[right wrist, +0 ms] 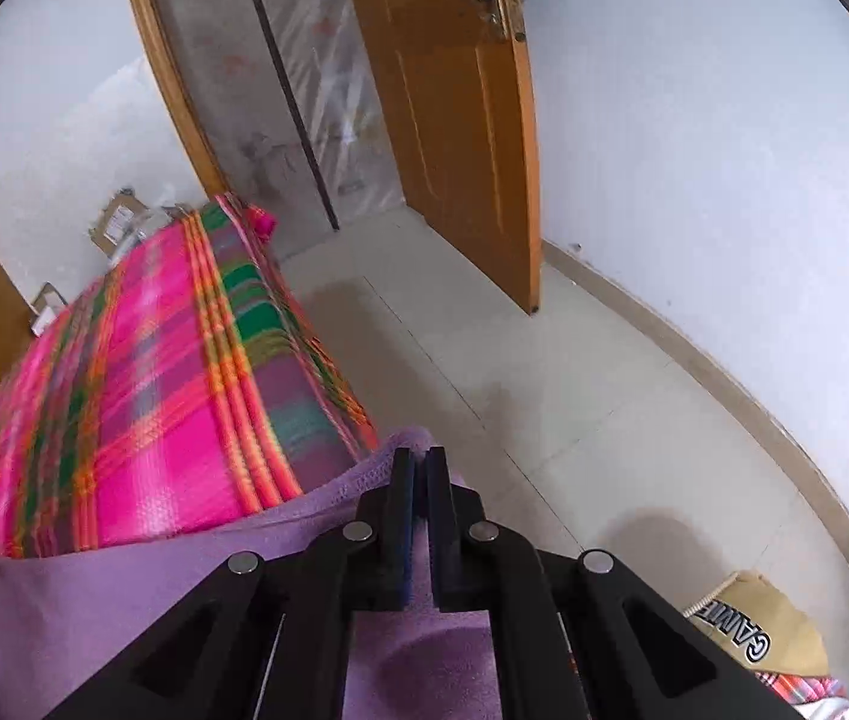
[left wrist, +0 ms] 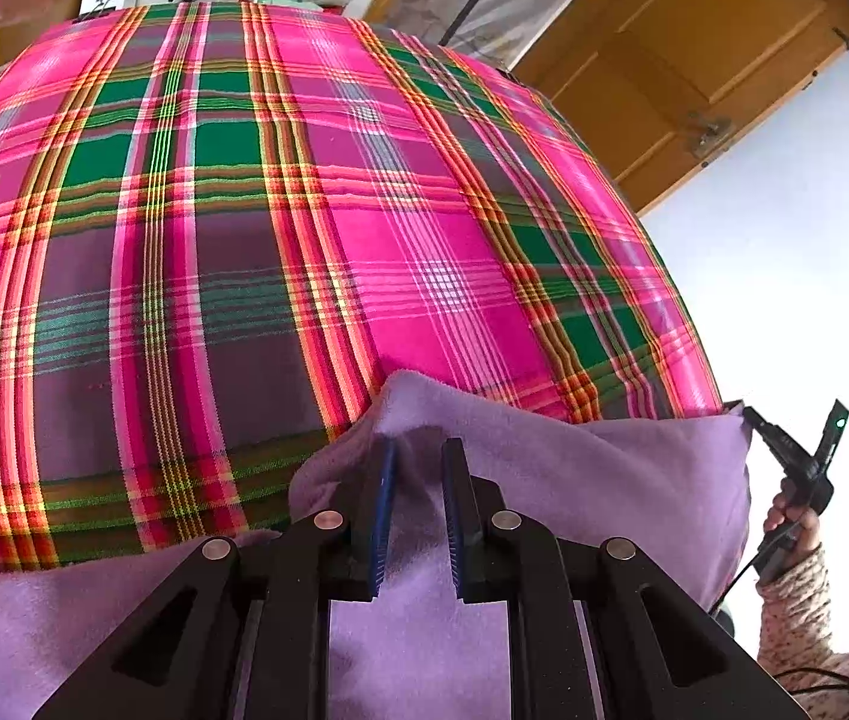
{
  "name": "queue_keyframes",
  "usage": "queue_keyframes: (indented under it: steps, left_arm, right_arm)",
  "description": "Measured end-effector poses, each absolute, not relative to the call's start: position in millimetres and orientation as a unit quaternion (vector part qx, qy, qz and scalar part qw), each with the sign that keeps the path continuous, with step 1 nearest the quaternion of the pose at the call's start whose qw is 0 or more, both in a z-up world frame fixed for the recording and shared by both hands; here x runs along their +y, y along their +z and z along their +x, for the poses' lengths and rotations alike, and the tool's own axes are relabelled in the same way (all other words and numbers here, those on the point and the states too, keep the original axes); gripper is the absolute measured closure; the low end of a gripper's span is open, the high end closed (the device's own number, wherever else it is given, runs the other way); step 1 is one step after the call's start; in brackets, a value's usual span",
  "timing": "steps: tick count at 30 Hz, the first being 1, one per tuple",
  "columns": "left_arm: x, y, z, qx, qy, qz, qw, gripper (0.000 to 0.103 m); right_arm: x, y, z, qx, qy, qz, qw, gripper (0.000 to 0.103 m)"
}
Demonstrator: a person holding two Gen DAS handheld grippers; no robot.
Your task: Fold clothes
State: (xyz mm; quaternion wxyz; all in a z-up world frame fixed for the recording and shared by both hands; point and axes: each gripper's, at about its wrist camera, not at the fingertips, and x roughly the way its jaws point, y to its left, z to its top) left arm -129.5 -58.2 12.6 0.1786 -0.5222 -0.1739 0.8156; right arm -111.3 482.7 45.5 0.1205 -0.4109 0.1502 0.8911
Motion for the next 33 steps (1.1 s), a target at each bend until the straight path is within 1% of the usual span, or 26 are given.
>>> queue_keyframes:
  steps: [4,9,12,16,21,23,24,27,28,30,33]
  left_arm:
    - [-57.6,11.6,-130.8,-0.175,0.816,-0.522,0.177,0.087]
    - [-57.4,14.6,-125.3,-0.179,0.818,-0.518,0.176,0.087]
    - [-57.3,16.4,-121.9,-0.182,0.819,-0.515,0.176,0.087]
    - [-57.2,18.9,-117.3,-0.186,0.82,-0.512,0.175,0.087]
    - [-57.2,22.5,-104.3,-0.19,0.822,-0.507,0.18,0.087]
    - [-57.5,23.0,-100.3,-0.189,0.822,-0.507,0.176,0.087]
    - [-57.9,23.5,-97.9,-0.19,0.822,-0.508,0.175,0.087]
    - [-58.7,23.3,-93.0,-0.191,0.823,-0.507,0.171,0.087]
    - [-58.4,22.6,-92.1,-0.192,0.822,-0.508,0.17,0.087]
    - [-56.5,21.0,-90.5,-0.19,0.821,-0.512,0.168,0.087]
    - [-57.0,17.3,-88.4,-0.187,0.82,-0.516,0.166,0.087]
  right_arm:
    - [486.8,39.1,-111.1,0.155,0.884,-0.421,0.132,0.098]
    - [509.5,45.8,-88.6,0.203,0.879,-0.408,0.142,0.098]
    - [516.1,50.0,-66.9,0.225,0.878,-0.397,0.143,0.092]
    - [519.9,40.4,-35.5,0.287,0.865,-0.395,0.114,0.081]
    - [518.2,25.5,-16.3,0.31,0.856,-0.402,0.095,0.079]
    - [518.7,24.2,-14.2,0.319,0.857,-0.396,0.084,0.08]
    - [517.0,23.6,-13.9,0.321,0.857,-0.396,0.073,0.085]
    - [515.1,22.2,-14.6,0.317,0.86,-0.394,0.073,0.087]
    - [515.9,22.7,-17.0,0.315,0.86,-0.394,0.075,0.091]
    - [513.6,26.1,-18.7,0.296,0.865,-0.397,0.078,0.099]
    - [507.1,34.6,-18.2,0.259,0.876,-0.396,0.09,0.1]
